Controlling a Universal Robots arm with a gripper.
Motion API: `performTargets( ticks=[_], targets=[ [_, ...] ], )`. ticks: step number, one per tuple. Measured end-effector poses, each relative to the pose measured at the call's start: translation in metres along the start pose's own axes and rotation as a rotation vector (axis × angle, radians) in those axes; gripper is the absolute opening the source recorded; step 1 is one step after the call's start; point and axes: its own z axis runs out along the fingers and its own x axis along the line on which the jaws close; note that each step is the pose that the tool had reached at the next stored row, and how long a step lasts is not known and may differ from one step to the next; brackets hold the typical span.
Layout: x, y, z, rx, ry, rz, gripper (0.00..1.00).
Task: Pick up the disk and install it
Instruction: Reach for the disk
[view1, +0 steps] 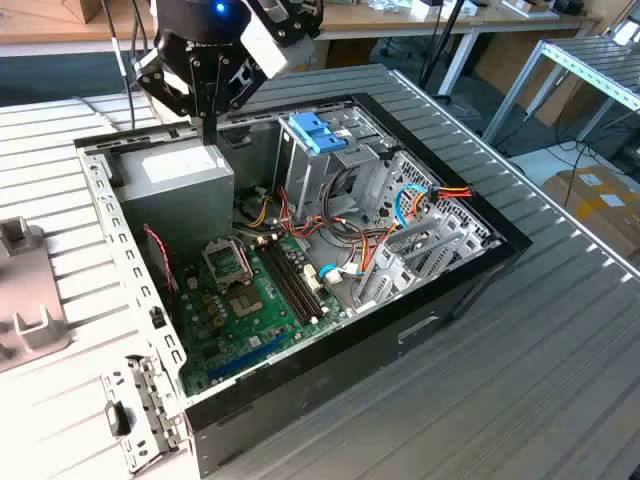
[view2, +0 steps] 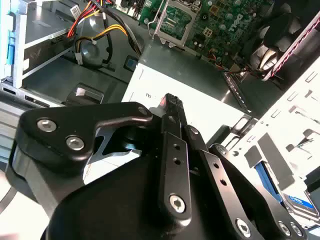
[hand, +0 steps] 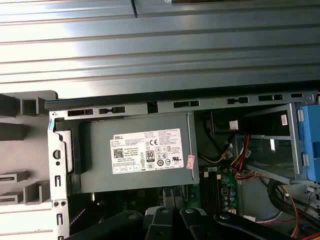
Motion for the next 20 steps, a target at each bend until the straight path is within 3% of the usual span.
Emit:
performTargets(
  ticks=[20],
  targets=[
    [0.0053,-0.0004,-0.0001,0.0000,0.0000,0.000,0.11]
  ],
)
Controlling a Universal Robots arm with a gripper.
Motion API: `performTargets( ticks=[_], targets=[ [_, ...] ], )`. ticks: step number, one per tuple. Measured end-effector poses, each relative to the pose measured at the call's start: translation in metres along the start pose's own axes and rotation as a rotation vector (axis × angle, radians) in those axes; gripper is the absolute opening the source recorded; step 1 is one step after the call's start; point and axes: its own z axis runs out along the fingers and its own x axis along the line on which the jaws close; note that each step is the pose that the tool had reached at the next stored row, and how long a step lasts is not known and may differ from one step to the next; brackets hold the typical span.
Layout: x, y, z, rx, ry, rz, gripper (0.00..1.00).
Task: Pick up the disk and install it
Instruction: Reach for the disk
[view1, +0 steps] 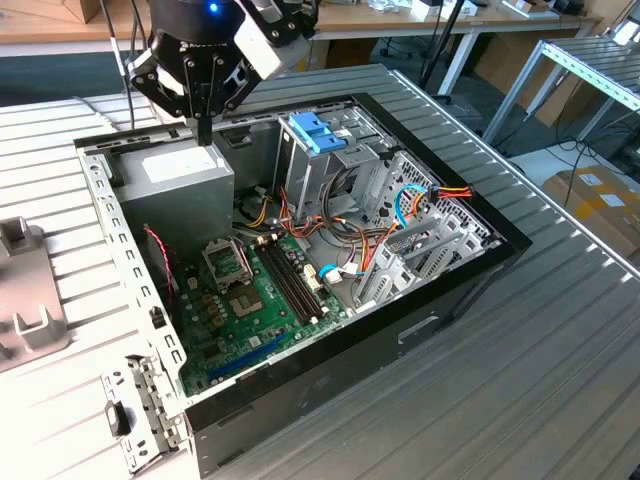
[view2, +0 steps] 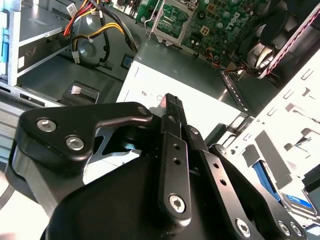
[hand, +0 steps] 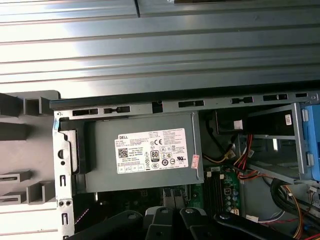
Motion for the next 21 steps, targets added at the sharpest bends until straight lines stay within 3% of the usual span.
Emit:
performTargets(
  ticks=[21],
  targets=[
    [0.0077,-0.0006,-0.0002,0.0000,0.0000,0.000,0.11]
  ],
)
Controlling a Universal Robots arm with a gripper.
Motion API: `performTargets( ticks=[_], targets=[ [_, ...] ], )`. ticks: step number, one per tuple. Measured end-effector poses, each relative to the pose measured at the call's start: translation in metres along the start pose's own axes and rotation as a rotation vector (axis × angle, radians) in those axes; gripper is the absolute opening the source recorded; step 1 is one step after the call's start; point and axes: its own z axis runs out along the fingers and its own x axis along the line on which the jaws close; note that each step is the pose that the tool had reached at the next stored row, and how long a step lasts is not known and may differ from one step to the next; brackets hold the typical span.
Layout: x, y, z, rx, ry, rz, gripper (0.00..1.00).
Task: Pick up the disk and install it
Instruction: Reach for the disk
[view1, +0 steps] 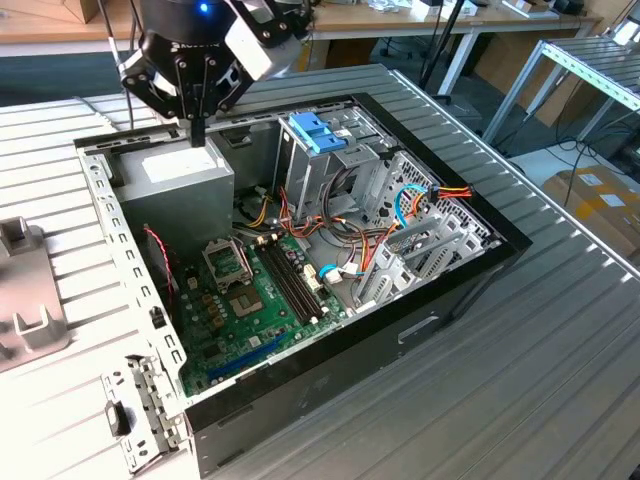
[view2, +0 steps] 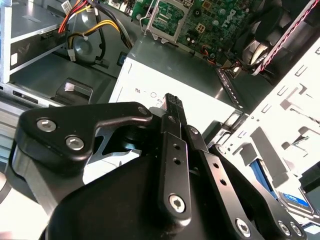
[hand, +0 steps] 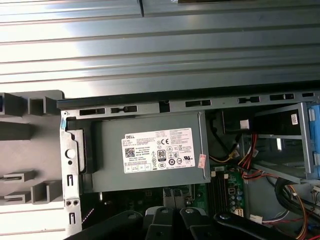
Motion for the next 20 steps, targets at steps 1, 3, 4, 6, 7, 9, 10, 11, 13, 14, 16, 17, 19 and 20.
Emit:
performTargets(
  ticks=[1,3,4,6,7,9,10,11,13,14,16,17,19,20],
  targets=[
    [0.0003,0.0000,0.0000,0.0000,0.0000,0.000,0.11],
    [0.0015,-0.0001,0.0000,0.0000,0.0000,0.000,0.11],
    [0.0019,-0.0001,-0.0001,0.0000,0.0000,0.000,0.11],
    [0.0039,-0.0003,-0.0001,-0.0001,0.0000,0.000,0.11],
    [0.0054,-0.0004,-0.0002,0.0000,0.0001,0.000,0.11],
    [0.0070,-0.0005,-0.0002,0.0000,0.0001,0.000,0.11],
    [0.0079,-0.0006,-0.0002,0.0000,0.0000,0.000,0.11],
    [0.0083,-0.0006,-0.0002,0.0000,0.0000,0.000,0.11],
    [0.0099,-0.0007,-0.0003,0.0000,0.0000,0.000,0.11],
    [0.0109,-0.0008,-0.0003,-0.0001,0.0000,0.000,0.11],
    [0.0126,-0.0010,-0.0004,0.0000,0.0000,0.000,0.11],
    [0.0132,-0.0010,-0.0004,0.0000,0.0000,0.000,0.11],
    [0.0142,-0.0011,-0.0004,0.0000,0.0000,0.000,0.11],
    [0.0147,-0.0011,-0.0004,0.0000,0.0000,0.000,0.11]
  ],
)
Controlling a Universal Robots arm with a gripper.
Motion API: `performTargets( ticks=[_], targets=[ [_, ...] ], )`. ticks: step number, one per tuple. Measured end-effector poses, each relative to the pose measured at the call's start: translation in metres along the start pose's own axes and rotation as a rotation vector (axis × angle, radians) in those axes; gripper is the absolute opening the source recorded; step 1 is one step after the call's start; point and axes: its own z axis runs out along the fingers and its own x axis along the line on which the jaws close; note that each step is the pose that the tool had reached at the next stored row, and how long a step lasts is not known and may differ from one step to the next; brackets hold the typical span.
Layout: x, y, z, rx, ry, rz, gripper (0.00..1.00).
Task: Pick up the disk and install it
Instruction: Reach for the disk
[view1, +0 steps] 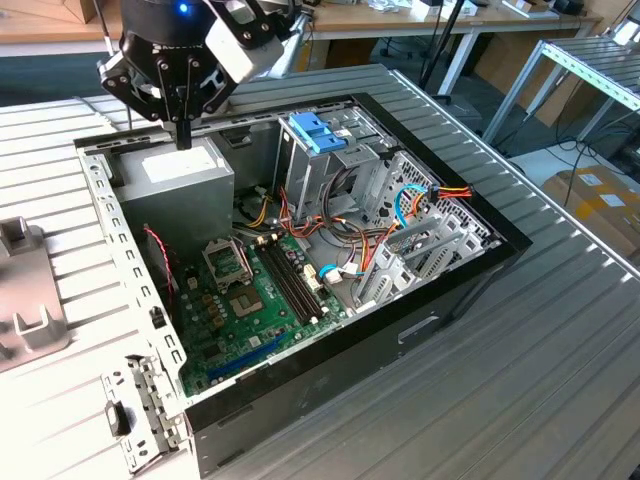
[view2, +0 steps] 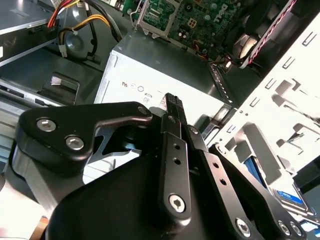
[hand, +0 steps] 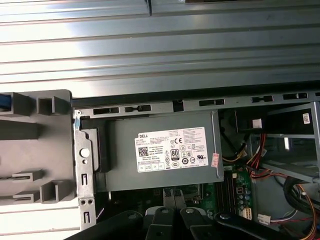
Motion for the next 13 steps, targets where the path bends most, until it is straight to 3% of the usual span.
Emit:
performTargets(
  ticks=[13],
  targets=[
    [0.0059,-0.0005,-0.0002,0.0000,0.0000,0.000,0.11]
  ],
)
